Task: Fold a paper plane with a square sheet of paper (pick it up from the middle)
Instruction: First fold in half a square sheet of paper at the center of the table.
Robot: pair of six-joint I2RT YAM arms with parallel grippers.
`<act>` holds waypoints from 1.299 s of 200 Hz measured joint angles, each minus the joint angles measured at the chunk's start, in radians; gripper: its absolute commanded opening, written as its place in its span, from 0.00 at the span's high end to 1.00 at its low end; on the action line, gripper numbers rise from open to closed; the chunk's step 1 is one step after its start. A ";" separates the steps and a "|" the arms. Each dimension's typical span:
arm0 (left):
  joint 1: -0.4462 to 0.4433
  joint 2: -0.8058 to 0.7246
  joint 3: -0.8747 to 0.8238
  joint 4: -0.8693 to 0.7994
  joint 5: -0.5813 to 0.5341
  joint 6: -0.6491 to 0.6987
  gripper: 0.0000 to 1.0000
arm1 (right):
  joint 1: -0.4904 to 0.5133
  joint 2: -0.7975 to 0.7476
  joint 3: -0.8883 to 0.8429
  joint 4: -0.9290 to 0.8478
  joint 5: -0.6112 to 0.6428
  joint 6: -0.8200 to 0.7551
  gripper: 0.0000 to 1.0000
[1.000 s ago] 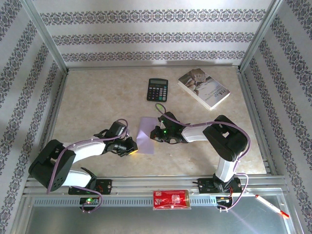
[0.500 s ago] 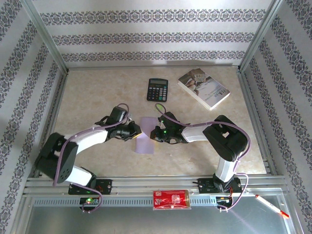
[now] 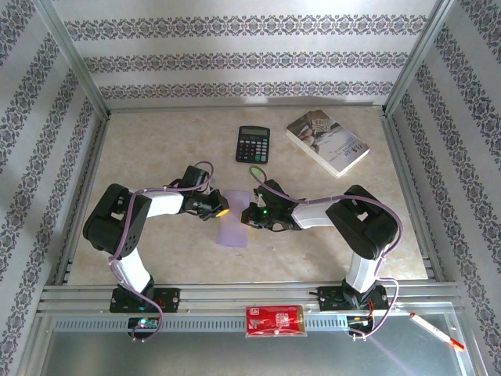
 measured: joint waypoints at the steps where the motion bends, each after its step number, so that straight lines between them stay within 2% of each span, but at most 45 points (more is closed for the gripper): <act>1: 0.000 0.000 0.000 0.000 0.001 0.000 0.87 | 0.000 0.000 0.000 0.000 0.000 0.000 1.00; 58: 0.006 -0.006 0.043 0.003 0.017 0.012 0.80 | 0.000 0.000 0.002 -0.001 0.000 -0.003 1.00; 98: 0.013 0.013 0.127 -0.002 0.006 0.045 0.81 | 0.000 0.000 0.002 -0.002 0.000 -0.003 1.00; 147: 0.042 0.106 0.141 -0.027 0.000 0.082 0.83 | 0.000 0.000 0.002 -0.002 0.000 -0.005 1.00; 206: 0.069 0.091 0.156 -0.042 0.017 0.093 0.78 | 0.000 0.000 0.001 -0.001 0.000 -0.006 1.00; 260: 0.069 0.079 0.204 -0.043 0.037 0.094 0.79 | 0.000 0.000 0.001 -0.001 0.000 -0.006 1.00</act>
